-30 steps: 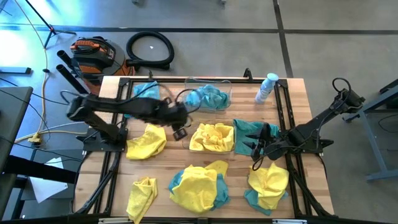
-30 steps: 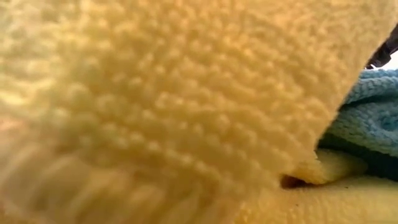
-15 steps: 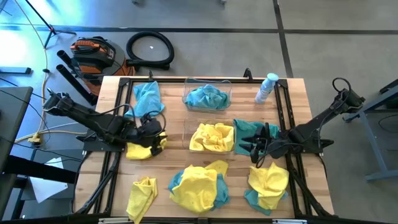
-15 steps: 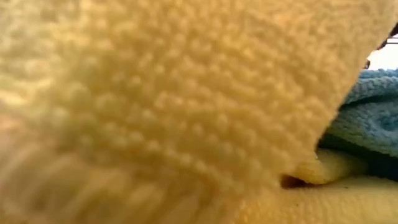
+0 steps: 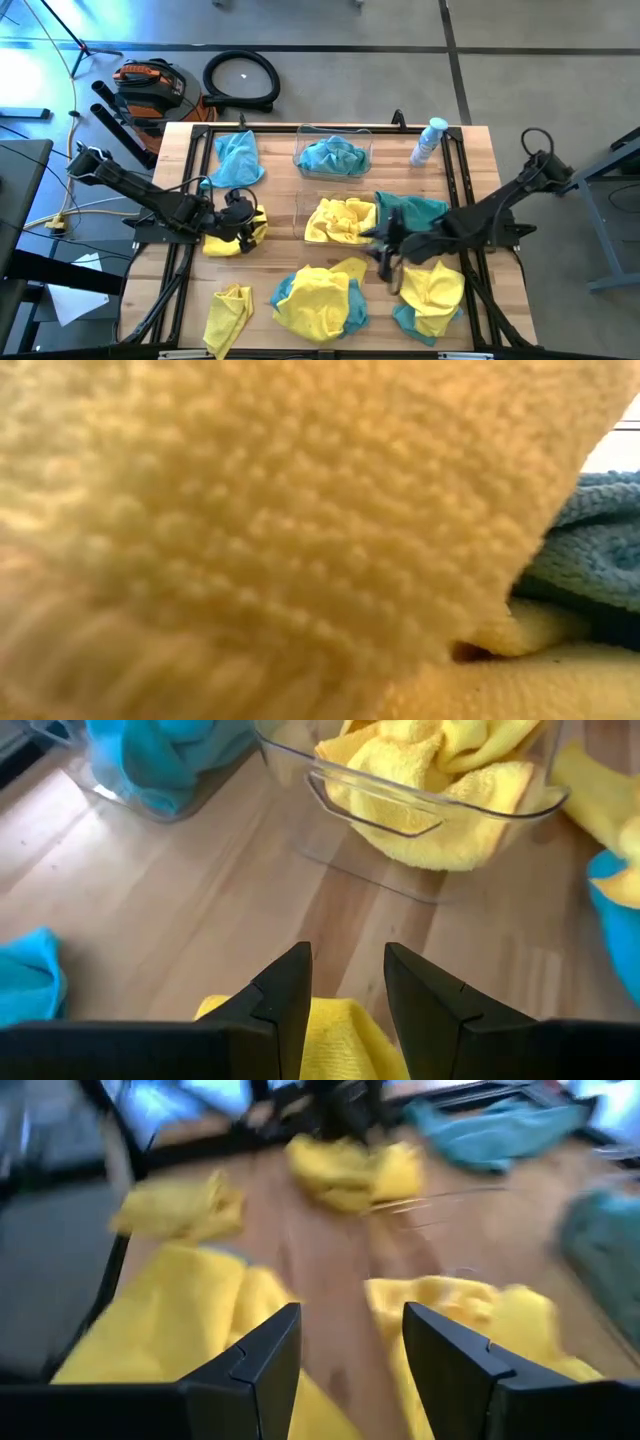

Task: Sort microfiber towel by color & place in baskets
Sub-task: Put the yellow towel into the bottom transparent bin

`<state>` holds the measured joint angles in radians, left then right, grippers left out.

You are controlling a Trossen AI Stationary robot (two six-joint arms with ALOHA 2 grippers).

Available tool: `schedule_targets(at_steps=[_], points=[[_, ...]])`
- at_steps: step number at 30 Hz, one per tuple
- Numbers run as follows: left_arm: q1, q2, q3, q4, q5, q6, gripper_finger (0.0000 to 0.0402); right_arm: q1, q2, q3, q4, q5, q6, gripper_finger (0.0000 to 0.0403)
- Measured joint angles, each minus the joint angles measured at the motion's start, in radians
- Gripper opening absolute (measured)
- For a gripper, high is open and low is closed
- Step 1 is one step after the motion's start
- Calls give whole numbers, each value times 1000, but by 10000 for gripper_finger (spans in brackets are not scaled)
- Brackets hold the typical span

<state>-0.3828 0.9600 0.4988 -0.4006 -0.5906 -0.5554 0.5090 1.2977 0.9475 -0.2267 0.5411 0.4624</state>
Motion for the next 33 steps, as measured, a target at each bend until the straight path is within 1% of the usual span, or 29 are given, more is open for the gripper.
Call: schedule_targets(at_steps=[4,11,14,16,19,24,27,30,33], points=[[3,0,-22,27,-21,20,117,-44,177,219,-164,-170,-82,171],[5,0,-23,34,4,25,117,-102,457,554,-448,-270,-192,171],[5,0,-23,34,6,14,117,-120,559,657,-514,-315,-215,171],[5,0,-23,34,6,10,117,-130,621,710,-528,-381,-239,171],[5,0,-23,34,6,9,117,-136,700,774,-542,-469,-262,171],[5,1,-23,34,6,6,117,-136,784,829,-568,-519,-262,171],[5,1,-23,33,6,-7,117,-136,801,830,-565,-562,-261,171],[5,1,-23,33,7,-12,117,-136,802,823,-564,-578,-239,167],[5,1,-23,33,7,-11,117,-134,802,823,-562,-591,-231,142]])
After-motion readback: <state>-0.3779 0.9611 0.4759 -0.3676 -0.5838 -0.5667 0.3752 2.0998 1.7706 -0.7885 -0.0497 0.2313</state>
